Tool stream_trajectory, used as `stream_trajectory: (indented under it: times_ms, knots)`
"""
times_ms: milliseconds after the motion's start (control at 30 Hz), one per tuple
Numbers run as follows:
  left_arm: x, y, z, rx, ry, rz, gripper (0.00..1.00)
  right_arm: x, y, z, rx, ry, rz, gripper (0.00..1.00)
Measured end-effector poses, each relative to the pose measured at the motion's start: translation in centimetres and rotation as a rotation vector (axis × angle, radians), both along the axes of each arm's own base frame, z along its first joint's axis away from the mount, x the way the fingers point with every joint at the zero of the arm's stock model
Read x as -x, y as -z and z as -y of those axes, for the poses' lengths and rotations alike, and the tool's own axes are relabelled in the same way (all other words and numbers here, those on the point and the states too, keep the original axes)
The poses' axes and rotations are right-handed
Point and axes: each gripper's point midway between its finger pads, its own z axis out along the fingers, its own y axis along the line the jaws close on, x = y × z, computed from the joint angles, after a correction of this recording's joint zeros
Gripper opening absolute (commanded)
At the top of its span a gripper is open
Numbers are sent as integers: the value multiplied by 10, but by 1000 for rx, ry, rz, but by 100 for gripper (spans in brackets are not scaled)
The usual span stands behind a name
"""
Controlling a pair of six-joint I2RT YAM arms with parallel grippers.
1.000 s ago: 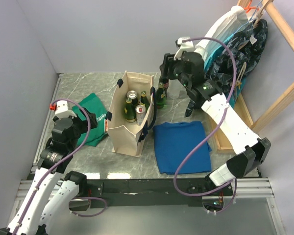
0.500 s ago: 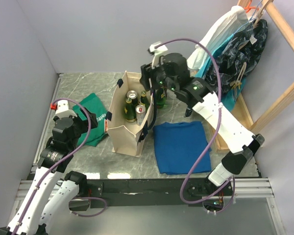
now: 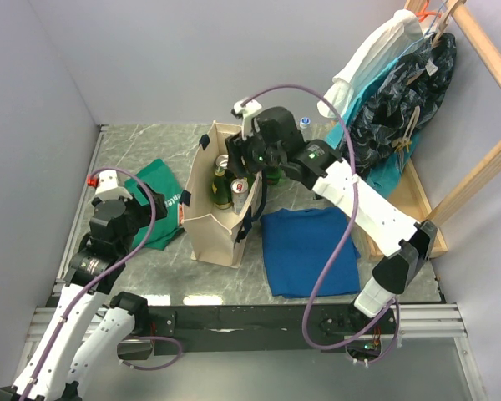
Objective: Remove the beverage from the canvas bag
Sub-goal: Adjust the canvas bag at the center of the board.
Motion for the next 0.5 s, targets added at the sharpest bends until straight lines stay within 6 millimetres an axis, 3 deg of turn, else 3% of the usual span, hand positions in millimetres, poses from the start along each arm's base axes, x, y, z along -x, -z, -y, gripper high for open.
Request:
stream_trajectory:
  times_ms: [267,367,500]
  knots:
    - [0,1,3,1,17,-5,96,23,77,3,104,3,-152,65]
    - [0,1,3,2,18,-5,96,29,87,4,119,12,-175,65]
    - [0,1,3,2,18,-5,96,32,84,5,121,32,-161,65]
